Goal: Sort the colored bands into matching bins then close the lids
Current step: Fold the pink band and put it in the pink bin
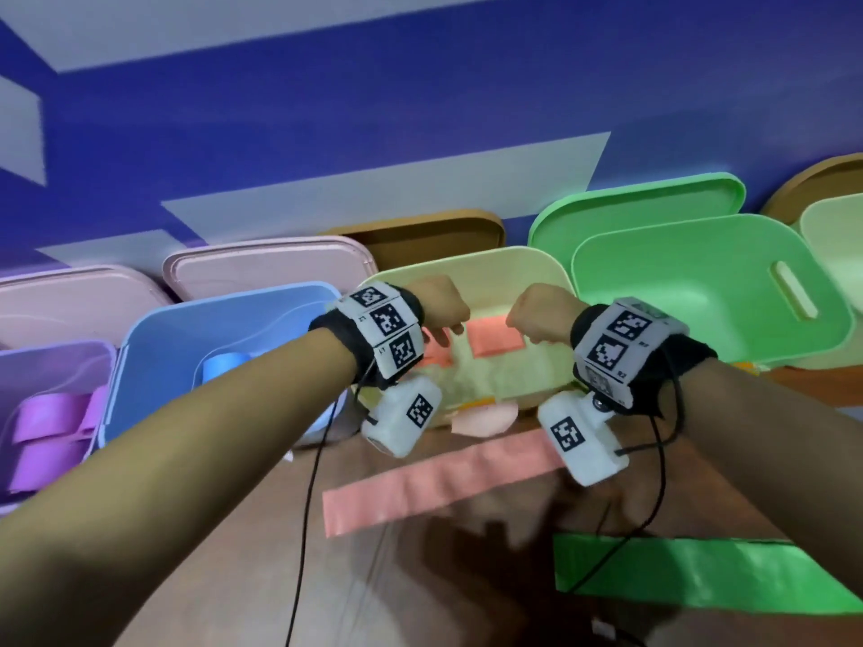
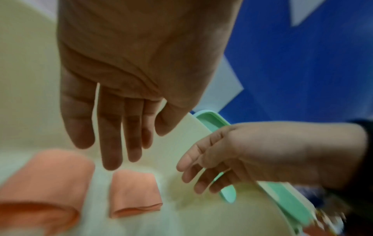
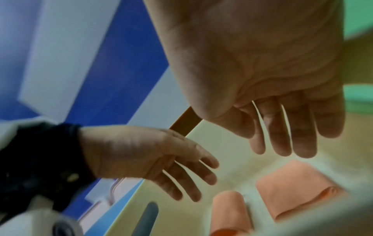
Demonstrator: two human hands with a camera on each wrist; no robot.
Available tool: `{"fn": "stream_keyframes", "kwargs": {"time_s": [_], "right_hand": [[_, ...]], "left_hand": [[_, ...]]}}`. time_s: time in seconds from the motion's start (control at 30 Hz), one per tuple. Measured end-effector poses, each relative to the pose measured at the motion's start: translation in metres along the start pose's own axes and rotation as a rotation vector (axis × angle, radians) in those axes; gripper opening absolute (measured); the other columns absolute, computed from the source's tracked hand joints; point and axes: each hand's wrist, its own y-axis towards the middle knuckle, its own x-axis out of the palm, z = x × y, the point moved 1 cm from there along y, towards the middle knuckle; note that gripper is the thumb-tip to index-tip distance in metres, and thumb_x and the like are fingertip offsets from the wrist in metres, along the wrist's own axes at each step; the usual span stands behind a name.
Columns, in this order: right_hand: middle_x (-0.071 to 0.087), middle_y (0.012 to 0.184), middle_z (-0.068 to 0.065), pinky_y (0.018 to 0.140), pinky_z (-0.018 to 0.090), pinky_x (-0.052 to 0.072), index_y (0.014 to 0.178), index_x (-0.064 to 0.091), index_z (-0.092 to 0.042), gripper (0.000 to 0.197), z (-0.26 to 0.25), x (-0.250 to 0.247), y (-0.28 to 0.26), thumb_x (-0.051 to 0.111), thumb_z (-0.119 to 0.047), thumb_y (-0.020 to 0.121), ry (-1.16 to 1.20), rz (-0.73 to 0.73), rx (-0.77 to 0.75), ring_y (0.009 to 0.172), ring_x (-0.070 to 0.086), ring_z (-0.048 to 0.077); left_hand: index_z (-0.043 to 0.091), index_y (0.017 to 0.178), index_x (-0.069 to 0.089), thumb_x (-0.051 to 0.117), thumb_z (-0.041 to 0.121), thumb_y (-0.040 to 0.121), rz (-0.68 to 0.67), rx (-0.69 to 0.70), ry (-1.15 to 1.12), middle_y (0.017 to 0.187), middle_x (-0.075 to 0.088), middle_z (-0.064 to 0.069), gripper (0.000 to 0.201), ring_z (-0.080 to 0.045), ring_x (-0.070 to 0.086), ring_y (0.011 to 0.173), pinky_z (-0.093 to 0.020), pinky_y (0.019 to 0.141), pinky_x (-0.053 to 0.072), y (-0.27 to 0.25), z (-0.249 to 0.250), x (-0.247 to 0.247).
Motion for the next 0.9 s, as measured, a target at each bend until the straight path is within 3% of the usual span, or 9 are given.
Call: {"fn": "stream_keyframes", "kwargs": {"time_s": [0.07,0.13,0.27,0.4,0.47,0.57,0.63,0.77,0.9], "right_hand": [[0.061,0.099,0.02,0.077,0.027,0.047,0.083,0.062,-0.002,0.02,-0.002,0.004,-0.018,0.044,-0.01,0.089,-0.077,0.077,-0.058,0.093,0.057,0.031],[0.064,0.111,0.017,0.093,0.034,0.046,0.102,0.065,-0.003,0.028,0.001,0.01,-0.036,0.042,-0.007,0.088,-0.104,0.169,-0.143,0.105,0.056,0.033],[0.057,0.119,0.007,0.092,0.035,0.04,0.116,0.058,-0.012,0.029,0.008,0.03,-0.081,0.045,-0.01,0.09,-0.13,0.416,-0.363,0.113,0.047,0.026],[0.056,0.109,0.011,0.086,0.04,0.042,0.114,0.056,-0.008,0.031,0.03,0.064,-0.117,0.048,-0.011,0.084,-0.2,0.623,-0.605,0.102,0.048,0.03],[0.055,0.106,0.012,0.083,0.039,0.042,0.11,0.056,-0.007,0.033,0.048,0.085,-0.125,0.046,-0.013,0.079,-0.213,0.644,-0.61,0.097,0.048,0.029],[0.052,0.109,0.016,0.086,0.044,0.043,0.111,0.053,-0.004,0.033,0.077,0.114,-0.125,0.051,-0.013,0.08,-0.245,0.582,-0.489,0.1,0.047,0.033],[0.05,0.114,0.018,0.088,0.044,0.041,0.113,0.052,-0.002,0.033,0.094,0.131,-0.121,0.052,-0.011,0.081,-0.213,0.552,-0.407,0.104,0.046,0.036],[0.04,0.13,0.017,0.097,0.031,0.029,0.126,0.043,-0.003,0.04,0.118,0.15,-0.106,0.053,-0.014,0.088,0.081,0.47,-0.094,0.119,0.037,0.032],[0.038,0.137,0.013,0.097,0.024,0.031,0.136,0.035,-0.004,0.054,0.124,0.154,-0.091,0.056,-0.022,0.09,0.44,0.455,0.153,0.121,0.044,0.025]], "left_hand": [[0.004,0.101,0.065,0.044,0.01,0.092,0.097,0.056,0.099,0.092,0.067,-0.007,0.024,-0.023,0.063,0.075,-0.025,0.062,0.046,-0.022,0.002,-0.002],[0.007,0.1,0.067,0.045,0.013,0.091,0.231,0.144,0.19,0.099,0.067,-0.007,0.024,-0.024,0.061,0.09,-0.026,0.072,0.043,-0.046,0.001,0.006],[0.011,0.109,0.063,0.047,0.014,0.092,0.503,0.363,0.062,0.109,0.066,-0.004,0.023,-0.021,0.058,0.098,-0.028,0.085,0.043,-0.096,-0.012,0.029],[0.01,0.108,0.061,0.051,0.012,0.089,0.767,0.537,0.029,0.105,0.064,-0.004,0.022,-0.016,0.05,0.095,-0.022,0.076,0.033,-0.137,-0.043,0.068],[0.01,0.105,0.06,0.047,0.015,0.086,0.799,0.533,0.073,0.099,0.062,-0.005,0.023,-0.016,0.046,0.092,-0.025,0.075,0.035,-0.145,-0.067,0.087],[0.01,0.103,0.058,0.04,0.024,0.087,0.761,0.413,0.099,0.096,0.056,-0.006,0.029,-0.022,0.05,0.091,-0.036,0.075,0.043,-0.145,-0.108,0.118],[0.008,0.104,0.058,0.038,0.027,0.086,0.774,0.275,0.085,0.098,0.055,-0.011,0.033,-0.027,0.051,0.093,-0.037,0.073,0.042,-0.142,-0.134,0.138],[-0.004,0.113,0.051,0.051,0.023,0.09,0.819,-0.133,-0.138,0.115,0.049,-0.025,0.034,-0.04,0.045,0.11,-0.046,0.088,0.038,-0.134,-0.169,0.169],[-0.004,0.123,0.041,0.059,0.035,0.088,0.768,-0.484,-0.417,0.131,0.038,-0.023,0.056,-0.038,0.033,0.125,-0.043,0.101,0.03,-0.13,-0.175,0.187]]}}
